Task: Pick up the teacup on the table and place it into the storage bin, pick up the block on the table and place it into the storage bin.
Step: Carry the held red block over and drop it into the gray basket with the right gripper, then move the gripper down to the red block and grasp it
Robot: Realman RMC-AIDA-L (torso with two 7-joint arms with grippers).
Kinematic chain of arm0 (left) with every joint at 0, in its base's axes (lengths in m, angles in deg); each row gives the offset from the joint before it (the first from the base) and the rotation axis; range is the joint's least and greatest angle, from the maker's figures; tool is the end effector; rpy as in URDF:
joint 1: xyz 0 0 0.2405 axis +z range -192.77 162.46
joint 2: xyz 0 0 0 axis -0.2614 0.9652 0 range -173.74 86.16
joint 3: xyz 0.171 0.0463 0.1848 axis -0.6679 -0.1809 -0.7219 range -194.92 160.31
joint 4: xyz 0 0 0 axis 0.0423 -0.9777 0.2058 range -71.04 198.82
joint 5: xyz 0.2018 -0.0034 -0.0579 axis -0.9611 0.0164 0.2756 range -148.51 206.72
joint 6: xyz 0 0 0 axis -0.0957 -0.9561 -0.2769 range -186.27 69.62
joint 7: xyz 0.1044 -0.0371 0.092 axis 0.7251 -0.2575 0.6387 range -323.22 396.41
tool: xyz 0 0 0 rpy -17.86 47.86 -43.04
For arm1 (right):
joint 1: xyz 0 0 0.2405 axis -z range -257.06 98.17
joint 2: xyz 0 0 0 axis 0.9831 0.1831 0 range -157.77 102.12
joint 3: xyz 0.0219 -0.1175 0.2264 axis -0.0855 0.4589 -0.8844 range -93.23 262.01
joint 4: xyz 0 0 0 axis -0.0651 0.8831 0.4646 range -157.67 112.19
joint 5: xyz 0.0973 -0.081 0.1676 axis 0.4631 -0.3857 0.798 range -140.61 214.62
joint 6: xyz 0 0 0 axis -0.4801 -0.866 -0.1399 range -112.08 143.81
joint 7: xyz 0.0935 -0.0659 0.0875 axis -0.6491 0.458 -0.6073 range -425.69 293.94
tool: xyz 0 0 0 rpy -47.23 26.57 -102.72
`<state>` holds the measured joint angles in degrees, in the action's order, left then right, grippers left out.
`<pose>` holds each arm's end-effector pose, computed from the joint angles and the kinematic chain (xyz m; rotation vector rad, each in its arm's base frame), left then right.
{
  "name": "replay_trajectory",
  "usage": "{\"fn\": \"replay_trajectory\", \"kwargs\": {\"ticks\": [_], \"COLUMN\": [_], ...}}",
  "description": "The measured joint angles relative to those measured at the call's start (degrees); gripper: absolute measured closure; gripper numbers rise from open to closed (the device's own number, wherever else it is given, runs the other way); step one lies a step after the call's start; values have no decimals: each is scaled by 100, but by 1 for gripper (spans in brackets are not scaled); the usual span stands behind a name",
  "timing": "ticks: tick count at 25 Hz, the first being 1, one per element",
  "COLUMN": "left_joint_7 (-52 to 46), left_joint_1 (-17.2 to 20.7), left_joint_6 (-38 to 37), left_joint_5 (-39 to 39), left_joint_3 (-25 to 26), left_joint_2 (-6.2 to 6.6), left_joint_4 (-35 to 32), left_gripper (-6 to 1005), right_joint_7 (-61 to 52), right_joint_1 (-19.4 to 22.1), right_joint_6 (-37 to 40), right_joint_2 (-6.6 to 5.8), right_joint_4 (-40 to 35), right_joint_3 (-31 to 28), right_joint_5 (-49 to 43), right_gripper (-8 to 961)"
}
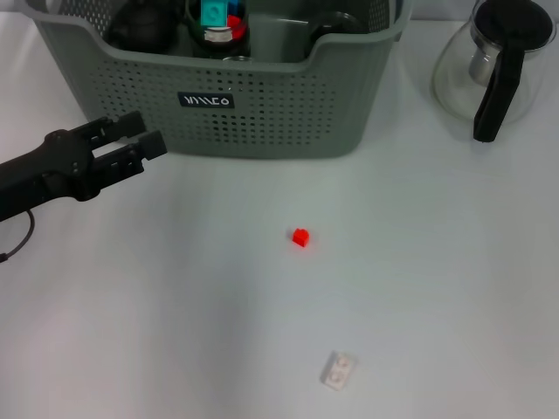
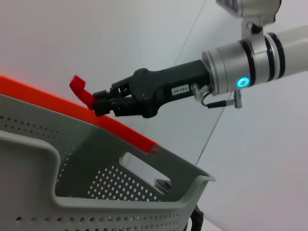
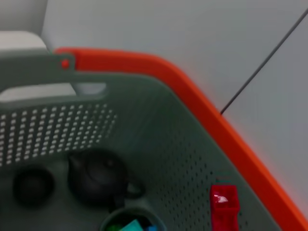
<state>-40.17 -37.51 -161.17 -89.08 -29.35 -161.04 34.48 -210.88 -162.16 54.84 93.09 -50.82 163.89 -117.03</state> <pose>-0.3177 0.2683 0.0402 -2.3624 -0.8976 -1.1053 -0.0235 0.4907 -0.0777 -2.4096 0.1498 -0.1712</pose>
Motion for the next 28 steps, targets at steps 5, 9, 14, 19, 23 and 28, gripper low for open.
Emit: {"fn": "replay_trajectory", "kwargs": {"ticks": [5,9,14,19,23,28], "left_joint_7": [-3,6,18,16,19,20], "left_joint_1": [-37,-49,-45,-45,-33,8], "left_joint_6": [54,70,73,73,73,79], "left_joint_5": [-3,-12,-16,-27,-35,-10], "left_joint_3": [-23,-33,-12,-9,-9,-4], "left_joint_2": [-2,-15,-17,-18,-18,-9], "left_joint_4": [9,16,16,15,15,15], "left_gripper": [356,356,356,356,357,357], "right_joint_7": [-9,-4,-71,-141,-143,-145], "right_joint_1": [60,75,102,59,44,106], "right_joint_6": [-257,-356,-464,-513,-601,-675], "right_joint_2": [31,41,43,18,12,-6], "right_joint_4": [79,187,264,286,244,141], "right_joint_3": [656,829,1038,1014,1002,956], "right_joint_5": [320,443,482,473,449,450], "right_gripper": [744,744,743,742,698,499]}}
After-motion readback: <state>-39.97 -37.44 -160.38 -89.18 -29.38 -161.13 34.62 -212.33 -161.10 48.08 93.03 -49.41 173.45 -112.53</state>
